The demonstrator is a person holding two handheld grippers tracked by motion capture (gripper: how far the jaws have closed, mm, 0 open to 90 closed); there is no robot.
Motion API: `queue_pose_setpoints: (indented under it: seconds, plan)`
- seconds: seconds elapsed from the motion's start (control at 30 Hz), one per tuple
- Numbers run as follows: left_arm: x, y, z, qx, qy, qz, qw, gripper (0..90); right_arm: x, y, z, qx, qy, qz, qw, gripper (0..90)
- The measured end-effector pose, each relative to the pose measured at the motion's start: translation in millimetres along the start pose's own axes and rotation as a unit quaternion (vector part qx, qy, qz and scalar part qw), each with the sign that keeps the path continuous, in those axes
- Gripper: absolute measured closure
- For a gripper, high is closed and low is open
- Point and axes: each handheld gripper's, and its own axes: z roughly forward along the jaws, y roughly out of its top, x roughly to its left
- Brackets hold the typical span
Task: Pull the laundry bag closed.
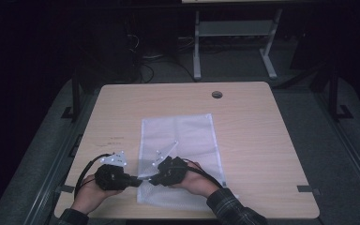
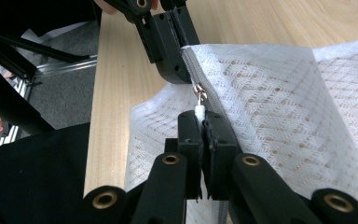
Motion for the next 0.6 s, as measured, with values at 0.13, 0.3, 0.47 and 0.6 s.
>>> queue_pose_setpoints:
  seconds: [0.13,0.3,0.47,0.6]
  plan:
    - [1.7,-1.7,-1.8,-0.001,0.003,-0.005,1.0000,86.0,0.1,-1.1,-1.1,0.005,-0.007,-0.001,1.0000,86.2]
    - [2.6,-2.4,-2.6,-0.002,0.001,-0.008,1.0000,86.0,-1.6,-4.6,-5.3,0.003,-0.007,0.005,1.0000,86.1]
    - [2.9,-2.8,-2.6,-0.003,0.001,-0.011,0.9999,86.0,-2.5,-7.7,-8.5,0.005,-0.011,0.004,0.9999,86.1]
    - [3.9,-3.8,-3.4,-0.005,0.001,-0.015,0.9999,86.1,-3.5,-11.7,-11.5,0.004,-0.013,0.009,0.9999,86.0]
